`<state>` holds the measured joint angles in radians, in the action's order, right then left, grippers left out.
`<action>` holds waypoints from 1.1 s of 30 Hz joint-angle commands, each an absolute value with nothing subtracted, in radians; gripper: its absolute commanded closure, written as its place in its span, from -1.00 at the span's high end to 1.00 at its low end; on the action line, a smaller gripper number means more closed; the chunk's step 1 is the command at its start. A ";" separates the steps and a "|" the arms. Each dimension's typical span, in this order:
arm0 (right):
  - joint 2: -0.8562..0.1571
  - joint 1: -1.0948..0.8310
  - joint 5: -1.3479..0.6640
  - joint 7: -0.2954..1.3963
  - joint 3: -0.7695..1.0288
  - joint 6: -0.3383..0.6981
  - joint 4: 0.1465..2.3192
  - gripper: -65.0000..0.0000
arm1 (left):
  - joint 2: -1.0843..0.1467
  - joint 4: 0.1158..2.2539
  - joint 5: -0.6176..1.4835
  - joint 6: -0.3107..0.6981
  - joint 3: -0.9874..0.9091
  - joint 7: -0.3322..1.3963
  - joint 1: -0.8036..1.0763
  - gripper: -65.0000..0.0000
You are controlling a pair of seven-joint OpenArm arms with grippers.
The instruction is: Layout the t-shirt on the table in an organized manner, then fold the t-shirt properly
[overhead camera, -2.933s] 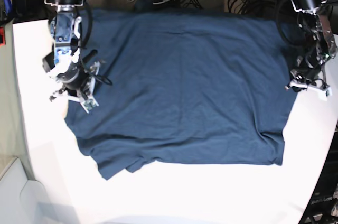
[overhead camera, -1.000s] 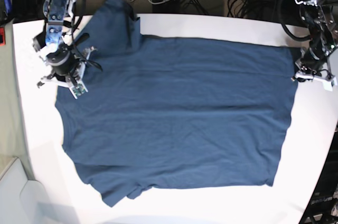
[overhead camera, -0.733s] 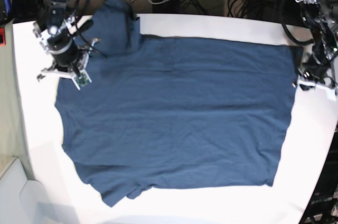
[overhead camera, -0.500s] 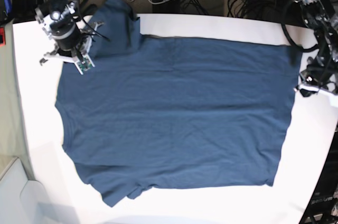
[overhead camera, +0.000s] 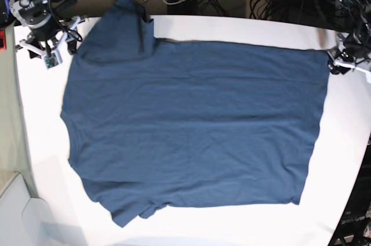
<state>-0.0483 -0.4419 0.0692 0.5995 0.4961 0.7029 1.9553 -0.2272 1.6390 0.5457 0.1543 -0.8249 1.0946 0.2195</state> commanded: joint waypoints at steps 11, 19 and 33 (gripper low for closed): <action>-0.062 -0.473 0.054 0.576 0.499 0.698 1.966 0.07 | -0.251 1.501 0.544 0.156 -0.771 0.964 0.243 0.02; -0.062 -0.476 0.054 0.581 0.501 0.698 1.966 0.07 | -0.285 1.403 0.544 0.156 -0.676 0.880 0.242 0.00; -0.056 -0.504 0.054 0.584 0.545 0.698 1.968 0.08 | -0.286 1.392 0.544 0.156 -0.673 0.885 0.257 -1.00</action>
<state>-0.0486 -0.4961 0.0662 0.6029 0.5423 0.7029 1.9514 -0.2844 1.3918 0.5568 0.1581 -0.6769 0.8303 0.2420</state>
